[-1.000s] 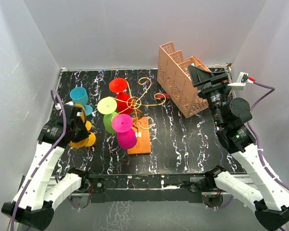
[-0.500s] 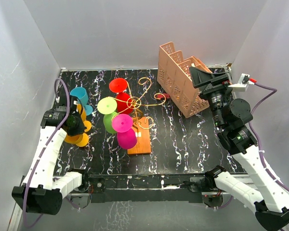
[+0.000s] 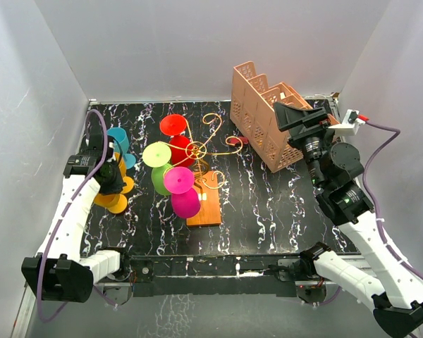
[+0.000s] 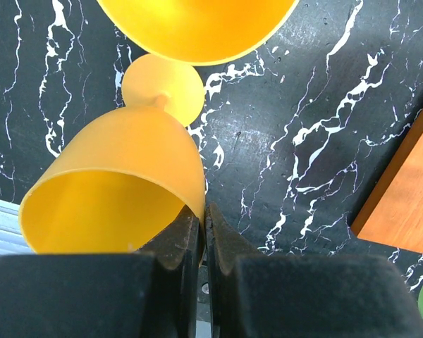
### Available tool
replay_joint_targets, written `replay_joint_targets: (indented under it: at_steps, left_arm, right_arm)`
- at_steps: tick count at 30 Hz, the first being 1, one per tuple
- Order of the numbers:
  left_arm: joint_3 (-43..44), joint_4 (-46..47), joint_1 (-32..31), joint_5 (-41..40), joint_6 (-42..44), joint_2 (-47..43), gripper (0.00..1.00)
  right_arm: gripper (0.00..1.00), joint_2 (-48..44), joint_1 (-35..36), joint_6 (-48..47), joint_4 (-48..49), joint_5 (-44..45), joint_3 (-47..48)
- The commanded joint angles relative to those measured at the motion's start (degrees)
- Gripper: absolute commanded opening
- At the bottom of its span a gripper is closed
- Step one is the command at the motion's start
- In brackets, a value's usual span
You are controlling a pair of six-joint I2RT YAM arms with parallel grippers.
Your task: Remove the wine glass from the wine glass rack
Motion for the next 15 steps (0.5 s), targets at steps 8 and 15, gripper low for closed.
replay_joint_targets:
  at_steps: [8,15]
  left_arm:
    - [0.2,2.0,0.6,-1.1,0.7,2.5,0.02]
    - [-1.5,2.7,0.7,-2.6,0.0,2.5,0.09]
  right_arm:
    - [0.98,0.1,0.2,-2.5,1.3,1.5,-0.6]
    - [0.98,-0.5,0.2,-3.9,1.3,1.8,-1.1]
